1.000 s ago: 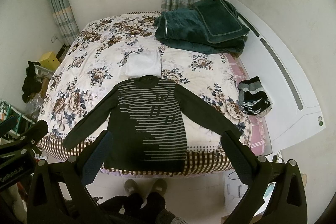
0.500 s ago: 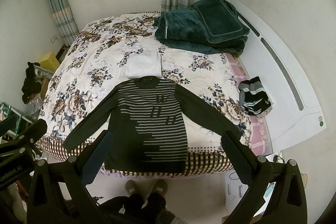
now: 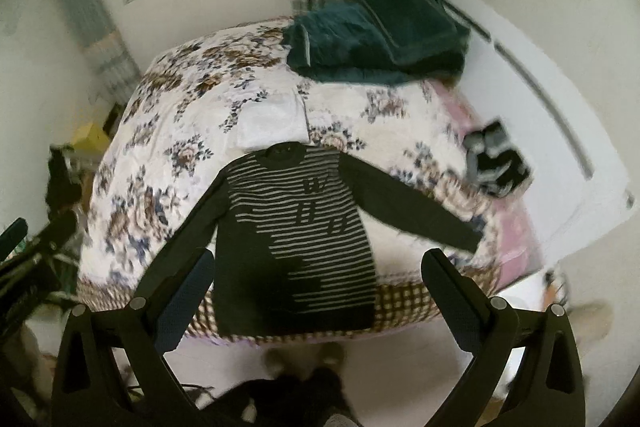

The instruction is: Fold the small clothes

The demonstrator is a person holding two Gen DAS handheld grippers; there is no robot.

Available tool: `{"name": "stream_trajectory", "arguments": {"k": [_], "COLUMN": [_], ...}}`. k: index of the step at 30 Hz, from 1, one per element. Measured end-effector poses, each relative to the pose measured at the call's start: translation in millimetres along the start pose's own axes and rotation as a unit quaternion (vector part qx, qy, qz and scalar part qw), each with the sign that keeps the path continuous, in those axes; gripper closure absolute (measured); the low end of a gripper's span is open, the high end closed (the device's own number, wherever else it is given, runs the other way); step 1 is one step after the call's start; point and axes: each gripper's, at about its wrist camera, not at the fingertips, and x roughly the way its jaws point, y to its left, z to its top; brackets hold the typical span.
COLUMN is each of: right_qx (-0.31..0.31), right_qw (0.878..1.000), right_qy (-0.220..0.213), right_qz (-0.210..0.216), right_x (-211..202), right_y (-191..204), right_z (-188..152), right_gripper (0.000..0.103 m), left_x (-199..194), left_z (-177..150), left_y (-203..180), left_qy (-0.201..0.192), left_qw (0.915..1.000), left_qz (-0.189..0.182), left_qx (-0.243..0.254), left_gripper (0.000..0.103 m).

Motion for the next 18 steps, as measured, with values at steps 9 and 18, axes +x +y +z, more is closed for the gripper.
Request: {"name": "stream_trajectory", "arguments": {"k": [9, 18], "right_qx": [0.257, 0.474], "right_qw": [0.962, 0.871], "right_qy": [0.084, 0.119], "right_qz": [-0.049, -0.053], "right_x": [181.7, 380.0], "right_y": [-194.3, -434.5], "right_z": [-35.8, -85.5], "right_gripper": [0.046, 0.032], "left_x": [147.7, 281.7], "left_z": [-25.6, -39.1], "left_y": [-26.8, -107.2], "left_qy": [0.051, 0.136], "left_qw": [0.9969, 0.9875], "left_qz": [0.020, 0.052], "left_qx": [0.056, 0.061], "left_gripper": [0.000, 0.000]}}
